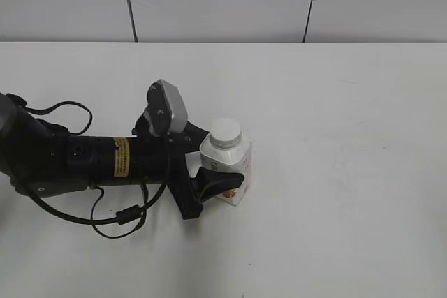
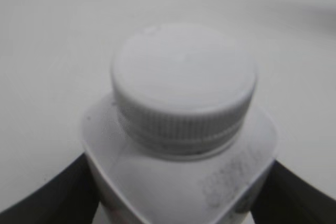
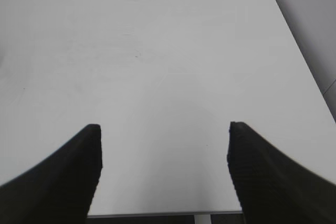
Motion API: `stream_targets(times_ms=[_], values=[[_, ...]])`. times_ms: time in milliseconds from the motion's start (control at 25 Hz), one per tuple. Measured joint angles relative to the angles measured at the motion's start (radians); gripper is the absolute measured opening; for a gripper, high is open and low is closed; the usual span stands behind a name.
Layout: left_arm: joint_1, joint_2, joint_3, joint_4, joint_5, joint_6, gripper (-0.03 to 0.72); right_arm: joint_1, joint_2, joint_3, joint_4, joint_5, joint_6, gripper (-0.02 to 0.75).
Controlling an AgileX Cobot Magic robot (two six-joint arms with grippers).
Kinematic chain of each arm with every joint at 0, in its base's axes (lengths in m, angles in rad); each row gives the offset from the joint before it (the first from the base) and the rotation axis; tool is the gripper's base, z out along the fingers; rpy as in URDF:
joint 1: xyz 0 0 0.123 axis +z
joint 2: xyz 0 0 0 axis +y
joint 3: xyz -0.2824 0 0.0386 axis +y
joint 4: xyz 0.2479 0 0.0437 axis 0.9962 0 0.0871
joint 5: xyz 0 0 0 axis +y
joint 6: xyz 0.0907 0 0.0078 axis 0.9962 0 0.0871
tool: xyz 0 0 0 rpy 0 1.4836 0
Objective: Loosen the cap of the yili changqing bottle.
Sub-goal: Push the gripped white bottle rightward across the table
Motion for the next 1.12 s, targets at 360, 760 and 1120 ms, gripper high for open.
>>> stream_targets(times_ms=[360, 760, 1120], values=[[0.0, -0.001, -0.007, 0.003, 0.037, -0.006, 0.492, 0.0, 0.0, 0.0, 0.0, 0.0, 0.0, 0.586], [-0.003, -0.006, -0.009, 0.004, 0.07, -0.011, 0.491, 0.0, 0.0, 0.0, 0.0, 0.0, 0.0, 0.586], [-0.004, -0.011, -0.009, -0.003, 0.081, -0.073, 0.49, 0.0, 0.0, 0.0, -0.004, 0.0, 0.0, 0.586]])
